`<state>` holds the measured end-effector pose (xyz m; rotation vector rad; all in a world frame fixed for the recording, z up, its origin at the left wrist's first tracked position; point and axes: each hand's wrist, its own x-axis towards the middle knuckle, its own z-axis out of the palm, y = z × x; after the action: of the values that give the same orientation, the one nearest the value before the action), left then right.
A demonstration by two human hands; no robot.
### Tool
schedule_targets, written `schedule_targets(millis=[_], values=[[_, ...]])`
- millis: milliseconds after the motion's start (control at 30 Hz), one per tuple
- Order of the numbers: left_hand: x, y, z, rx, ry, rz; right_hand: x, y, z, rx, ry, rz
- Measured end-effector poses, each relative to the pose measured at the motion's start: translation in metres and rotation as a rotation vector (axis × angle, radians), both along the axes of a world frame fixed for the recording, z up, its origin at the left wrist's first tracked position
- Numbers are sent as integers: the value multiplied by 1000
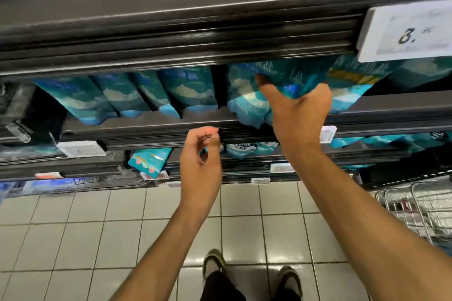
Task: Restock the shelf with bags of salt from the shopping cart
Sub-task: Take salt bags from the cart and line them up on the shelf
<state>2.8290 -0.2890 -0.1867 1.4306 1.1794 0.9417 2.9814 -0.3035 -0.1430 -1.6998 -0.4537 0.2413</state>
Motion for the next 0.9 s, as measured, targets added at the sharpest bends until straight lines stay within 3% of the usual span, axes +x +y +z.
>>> schedule_targets(millis=[267, 500, 600, 900], values=[[8, 32, 7, 41, -78, -54, 8, 50, -20, 302, 68, 212], [26, 40, 8, 1, -106, -83, 18, 45, -25, 198, 201, 461], [32, 40, 5, -58, -103, -37, 26, 37, -22, 56, 195, 543], [40, 30, 4, -173, -92, -70, 51, 34, -20, -240, 245, 343]])
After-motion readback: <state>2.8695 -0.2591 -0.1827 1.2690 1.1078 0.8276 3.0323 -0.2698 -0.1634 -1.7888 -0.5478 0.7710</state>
